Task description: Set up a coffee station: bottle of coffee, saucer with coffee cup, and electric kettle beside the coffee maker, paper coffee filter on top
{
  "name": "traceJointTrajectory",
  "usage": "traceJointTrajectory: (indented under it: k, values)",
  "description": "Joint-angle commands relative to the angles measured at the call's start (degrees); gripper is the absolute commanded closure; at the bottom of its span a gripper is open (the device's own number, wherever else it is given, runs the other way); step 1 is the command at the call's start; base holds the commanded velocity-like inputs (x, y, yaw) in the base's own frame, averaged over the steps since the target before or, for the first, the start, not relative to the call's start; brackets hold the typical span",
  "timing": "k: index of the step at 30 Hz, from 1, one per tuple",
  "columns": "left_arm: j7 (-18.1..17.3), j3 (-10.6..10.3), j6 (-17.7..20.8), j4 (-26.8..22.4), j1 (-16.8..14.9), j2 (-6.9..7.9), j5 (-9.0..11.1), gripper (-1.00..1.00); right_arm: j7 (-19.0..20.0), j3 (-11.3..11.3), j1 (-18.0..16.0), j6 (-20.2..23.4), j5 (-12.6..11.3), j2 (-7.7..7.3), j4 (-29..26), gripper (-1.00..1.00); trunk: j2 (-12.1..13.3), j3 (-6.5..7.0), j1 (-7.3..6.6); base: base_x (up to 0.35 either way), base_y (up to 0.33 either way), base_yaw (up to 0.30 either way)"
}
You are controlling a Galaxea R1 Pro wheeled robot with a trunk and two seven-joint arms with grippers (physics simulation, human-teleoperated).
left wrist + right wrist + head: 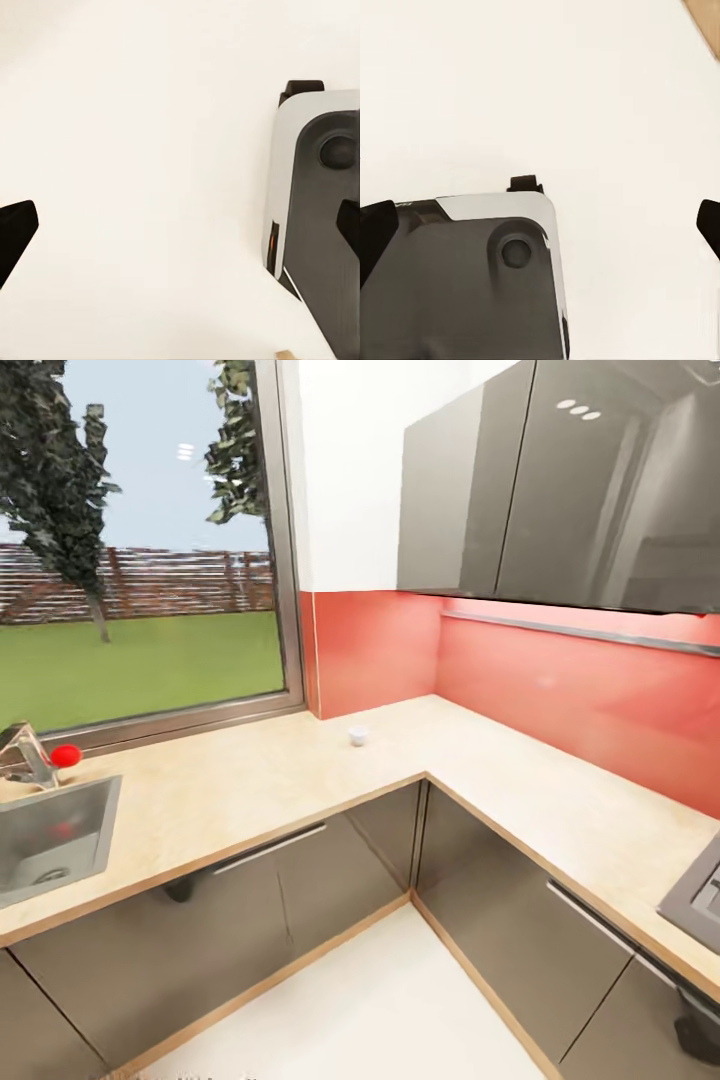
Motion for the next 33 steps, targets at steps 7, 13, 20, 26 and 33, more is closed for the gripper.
traceJointTrajectory:
  k: [7, 13, 20, 26, 33]
  values:
    - [0.14, 0.48, 0.15, -0.07, -0.06, -0.29, -0.69, -1.00, 0.03, -0.14, -0.04, -0.23, -0.40, 0.03, 0.04, -1.00, -0.12, -0.13, 0.03, -0.002, -0.241, 0.275]
    - [0.18, 1.13, 0.10, -0.43, -0.06, -0.22, -0.51, -1.00, 0.03, -0.14, -0.04, -0.23, -0.39, 0.10, 0.03, -1.00, -0.12, -0.13, 0.03, -0.087, -0.264, 0.278]
    - [0.60, 0.97, -5.31, -1.24, -0.13, -0.20, -0.64, -1.00, 0.04, -0.02, -0.04, -0.18, -0.33, 0.12, -0.25, -1.00, -0.12, -0.13, 0.03, -0.014, -0.066, 0.279]
    - [0.63, 0.61, -10.10, -1.25, -0.15, -0.22, -0.99, -1.00, 0.27, 0.17, -0.04, 0.01, -0.16, 0.63, -0.38, -1.00, -0.12, -0.13, 0.03, -0.001, -0.003, 0.279]
    - [0.72, 0.47, -9.89, -0.36, 0.05, 0.13, -0.90, -1.00, 0.13, 0.21, -0.04, 0.04, 0.01, 0.66, -0.17, -1.00, -0.12, -0.13, 0.03, 0.000, 0.000, 0.279]
